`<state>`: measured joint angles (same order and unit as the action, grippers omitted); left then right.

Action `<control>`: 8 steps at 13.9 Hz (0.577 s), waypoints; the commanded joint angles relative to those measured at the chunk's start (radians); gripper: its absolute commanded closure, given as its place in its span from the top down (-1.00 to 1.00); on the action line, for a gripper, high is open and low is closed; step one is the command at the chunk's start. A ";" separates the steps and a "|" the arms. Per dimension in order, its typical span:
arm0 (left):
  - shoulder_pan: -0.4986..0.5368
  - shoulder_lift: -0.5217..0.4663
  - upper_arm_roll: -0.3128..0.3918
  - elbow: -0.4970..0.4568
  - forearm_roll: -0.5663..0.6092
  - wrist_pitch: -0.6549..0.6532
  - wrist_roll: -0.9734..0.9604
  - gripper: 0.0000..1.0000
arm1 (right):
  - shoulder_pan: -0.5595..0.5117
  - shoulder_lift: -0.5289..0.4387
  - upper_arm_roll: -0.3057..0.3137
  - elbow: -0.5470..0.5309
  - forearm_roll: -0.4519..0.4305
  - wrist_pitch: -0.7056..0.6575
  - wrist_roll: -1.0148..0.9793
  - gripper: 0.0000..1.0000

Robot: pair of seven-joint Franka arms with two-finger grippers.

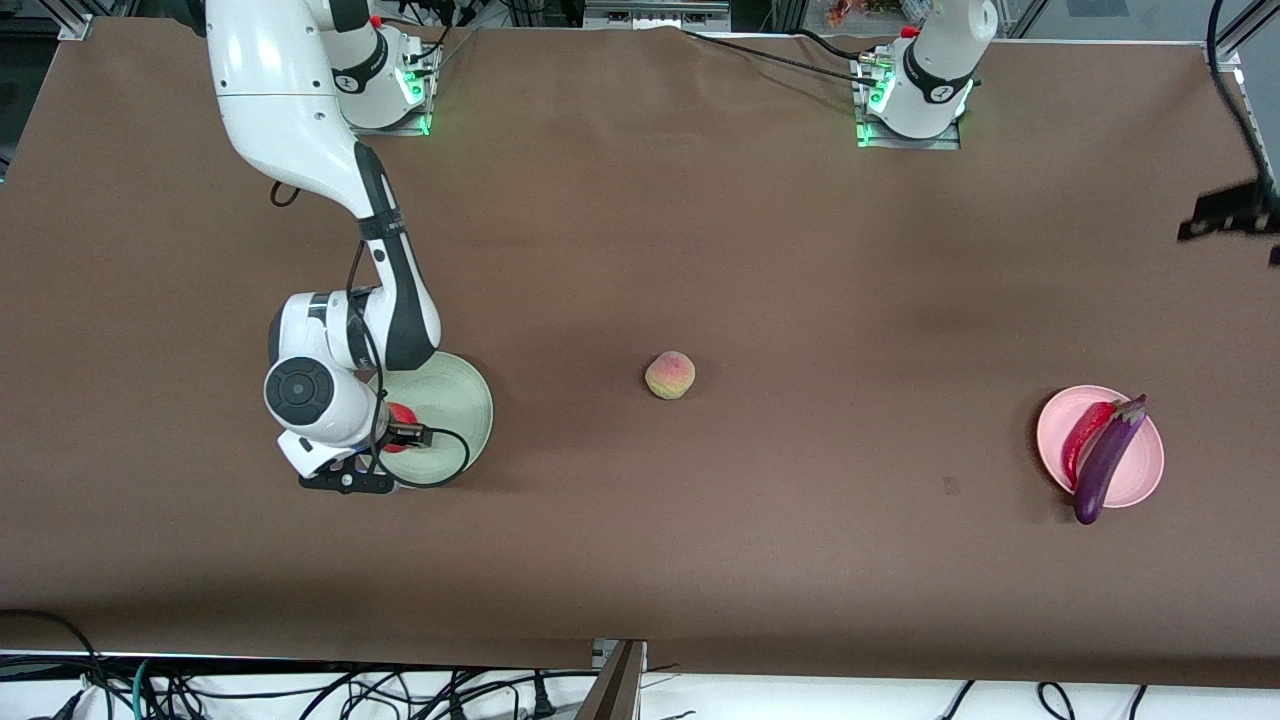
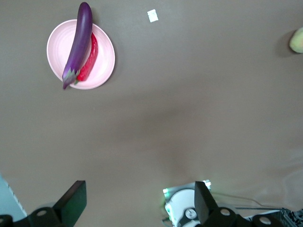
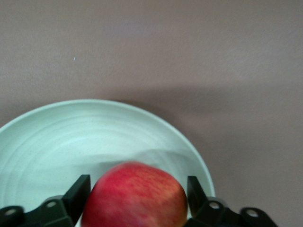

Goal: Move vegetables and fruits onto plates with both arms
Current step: 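Carry the pomegranate to the green plate while the left gripper withdraws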

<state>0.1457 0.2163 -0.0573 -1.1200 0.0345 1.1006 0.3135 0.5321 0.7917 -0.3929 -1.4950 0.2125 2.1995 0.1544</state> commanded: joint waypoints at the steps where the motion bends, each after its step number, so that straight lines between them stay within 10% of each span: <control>1: -0.011 -0.216 -0.047 -0.218 0.025 0.019 -0.094 1.00 | -0.006 -0.095 0.014 0.007 0.021 -0.024 -0.059 1.00; 8: -0.002 -0.278 -0.075 -0.538 0.013 0.296 -0.169 1.00 | 0.187 -0.144 0.015 0.062 0.031 -0.029 0.182 1.00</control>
<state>0.1349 -0.0203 -0.1231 -1.5418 0.0346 1.3149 0.1587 0.6641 0.6416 -0.3732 -1.4555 0.2250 2.1629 0.2134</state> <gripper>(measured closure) 0.000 0.000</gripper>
